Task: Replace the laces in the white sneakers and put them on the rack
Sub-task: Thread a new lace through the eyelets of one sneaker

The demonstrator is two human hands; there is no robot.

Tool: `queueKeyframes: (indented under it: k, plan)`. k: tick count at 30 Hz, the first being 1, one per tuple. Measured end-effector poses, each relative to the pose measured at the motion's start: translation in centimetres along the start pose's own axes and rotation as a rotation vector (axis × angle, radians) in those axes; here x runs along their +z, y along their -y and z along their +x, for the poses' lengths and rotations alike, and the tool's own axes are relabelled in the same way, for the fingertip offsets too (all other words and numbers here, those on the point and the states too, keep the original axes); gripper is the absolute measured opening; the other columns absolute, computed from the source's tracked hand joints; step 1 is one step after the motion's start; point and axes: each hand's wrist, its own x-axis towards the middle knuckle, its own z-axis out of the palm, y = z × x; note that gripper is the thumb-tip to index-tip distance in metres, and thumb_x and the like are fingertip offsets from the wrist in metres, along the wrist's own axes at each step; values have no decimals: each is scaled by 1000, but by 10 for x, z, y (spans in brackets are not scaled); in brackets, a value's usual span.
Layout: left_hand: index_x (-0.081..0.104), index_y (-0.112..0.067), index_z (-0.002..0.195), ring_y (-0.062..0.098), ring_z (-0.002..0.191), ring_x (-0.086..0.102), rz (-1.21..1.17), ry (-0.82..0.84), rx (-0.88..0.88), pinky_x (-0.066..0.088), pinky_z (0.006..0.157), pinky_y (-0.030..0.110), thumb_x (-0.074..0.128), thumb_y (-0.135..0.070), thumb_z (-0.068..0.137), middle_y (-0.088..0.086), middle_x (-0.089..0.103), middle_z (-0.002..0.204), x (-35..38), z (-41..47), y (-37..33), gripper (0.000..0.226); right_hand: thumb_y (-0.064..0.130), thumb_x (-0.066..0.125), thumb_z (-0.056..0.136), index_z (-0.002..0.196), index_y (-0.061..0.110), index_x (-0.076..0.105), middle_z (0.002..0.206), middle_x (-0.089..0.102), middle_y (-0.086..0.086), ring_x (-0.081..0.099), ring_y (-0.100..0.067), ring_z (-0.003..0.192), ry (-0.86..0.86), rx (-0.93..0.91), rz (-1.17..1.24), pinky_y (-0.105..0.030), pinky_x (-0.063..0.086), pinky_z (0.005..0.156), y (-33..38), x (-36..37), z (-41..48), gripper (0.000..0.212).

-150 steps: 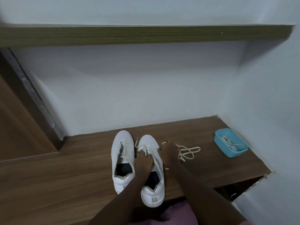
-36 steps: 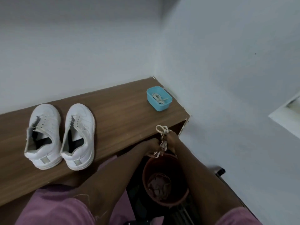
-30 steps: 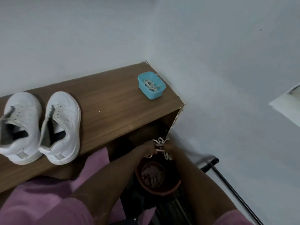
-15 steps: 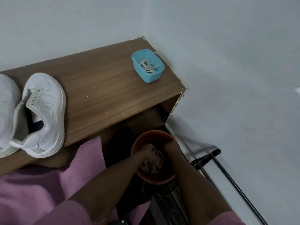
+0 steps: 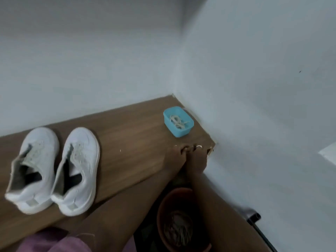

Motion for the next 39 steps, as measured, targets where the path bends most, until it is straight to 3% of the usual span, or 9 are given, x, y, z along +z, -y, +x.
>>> queueKeyframes:
  k: [3, 5, 9, 14, 18, 23, 28, 31, 39]
  plan:
    - [63, -7, 117, 28, 109, 57, 17, -95, 23, 41, 93, 32, 35, -32, 85, 13, 63, 118, -41, 35, -10, 49, 14, 38, 97, 108, 5, 60, 109, 60, -9, 56, -24, 103, 44, -124, 3, -21, 33, 72, 31, 3, 20, 26]
    - [60, -6, 119, 30, 112, 55, 140, -62, 25, 40, 93, 35, 29, -38, 79, 13, 61, 120, -61, 57, -11, 60, 18, 43, 96, 116, 2, 58, 116, 59, -9, 56, -23, 104, 64, -195, 24, -22, 41, 77, 46, 9, 32, 30]
    - [48, -16, 134, 26, 123, 46, 419, 65, 92, 36, 102, 31, 42, -33, 97, 10, 48, 137, -67, 98, 14, 41, 24, 43, 98, 126, 8, 56, 123, 59, -5, 55, -21, 112, 84, -381, -143, -28, 45, 93, 55, 20, 50, 35]
    - [42, -19, 141, 23, 140, 29, 746, 170, 447, 23, 115, 33, 36, -19, 100, 4, 35, 150, -55, 121, 26, 41, 19, 57, 92, 114, 10, 66, 107, 68, -3, 59, -22, 108, -51, -489, -354, -37, 40, 102, 47, 35, 64, 24]
    - [55, -14, 128, 23, 124, 48, 909, 191, 462, 30, 107, 32, 39, -18, 97, 6, 57, 129, -53, 126, 27, 35, 17, 88, 55, 74, 20, 75, 71, 70, 7, 69, -15, 78, -129, -604, -413, -44, 54, 80, 48, 43, 66, 22]
    - [75, -15, 84, 22, 83, 69, 983, 216, 486, 53, 75, 28, 71, -19, 75, 3, 72, 82, -73, 119, 33, 11, 14, 84, 58, 68, 21, 72, 65, 67, 7, 66, -15, 67, -123, -728, -413, -40, 55, 76, 48, 50, 55, 17]
    - [61, -12, 120, 24, 117, 51, 1009, 163, 428, 44, 95, 35, 41, -18, 98, 7, 61, 122, -107, 98, 53, 30, 15, 80, 65, 62, 20, 67, 62, 66, 4, 63, -14, 57, -34, -802, -367, -30, 53, 62, 70, 61, 25, 14]
    - [59, -13, 121, 24, 120, 50, 1001, 170, 384, 45, 94, 35, 40, -18, 98, 6, 59, 124, -135, 72, 64, 31, 18, 72, 67, 58, 22, 65, 58, 63, 6, 60, -10, 54, 17, -858, -372, -25, 50, 59, 86, 65, -7, 11]
    - [54, -17, 129, 19, 122, 50, 921, 112, 291, 40, 100, 28, 42, -23, 99, 4, 56, 130, -191, 12, 105, 34, 27, 90, 44, 49, 20, 65, 49, 60, 5, 57, -8, 47, 119, -956, -437, -22, 46, 49, 124, 83, -82, 26]
